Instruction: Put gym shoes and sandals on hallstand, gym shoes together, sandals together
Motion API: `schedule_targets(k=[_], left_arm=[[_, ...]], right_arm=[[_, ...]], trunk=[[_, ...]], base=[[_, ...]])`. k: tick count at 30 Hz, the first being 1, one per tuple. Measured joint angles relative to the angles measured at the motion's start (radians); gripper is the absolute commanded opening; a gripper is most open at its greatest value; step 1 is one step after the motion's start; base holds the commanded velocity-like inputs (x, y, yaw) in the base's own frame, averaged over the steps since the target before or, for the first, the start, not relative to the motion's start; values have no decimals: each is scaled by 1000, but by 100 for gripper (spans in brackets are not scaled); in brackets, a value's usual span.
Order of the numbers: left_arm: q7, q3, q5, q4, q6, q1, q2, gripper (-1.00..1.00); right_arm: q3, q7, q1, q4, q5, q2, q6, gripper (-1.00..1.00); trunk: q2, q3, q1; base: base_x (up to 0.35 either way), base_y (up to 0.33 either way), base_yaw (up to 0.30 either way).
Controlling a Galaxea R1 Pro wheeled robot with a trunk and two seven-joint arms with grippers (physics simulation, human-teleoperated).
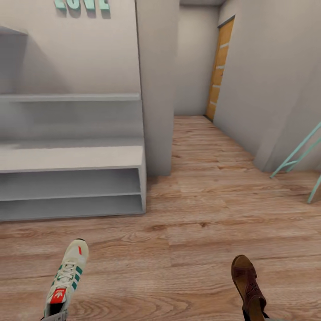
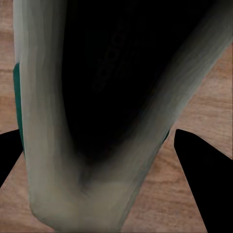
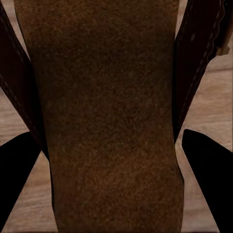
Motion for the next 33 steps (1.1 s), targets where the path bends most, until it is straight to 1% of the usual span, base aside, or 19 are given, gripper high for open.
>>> schedule_targets(k=[22,28,33], left_arm=[[0,0,0,0,-1,0,1,-100],[1,0,0,0,-1,-1,2,-100],[0,0,0,0,-1,0,2,-100]], right_arm=[[-1,0,0,-2,-1,-1,-1,-100],[-2,-2,0,-5,-1,-1,-2,-100],[-3,-3,0,-6,-2,-1,-2,-100]], trunk=[[0,0,0],[0,0,0],[0,0,0]], base=[[0,338,0],[0,338,109],[0,338,26]])
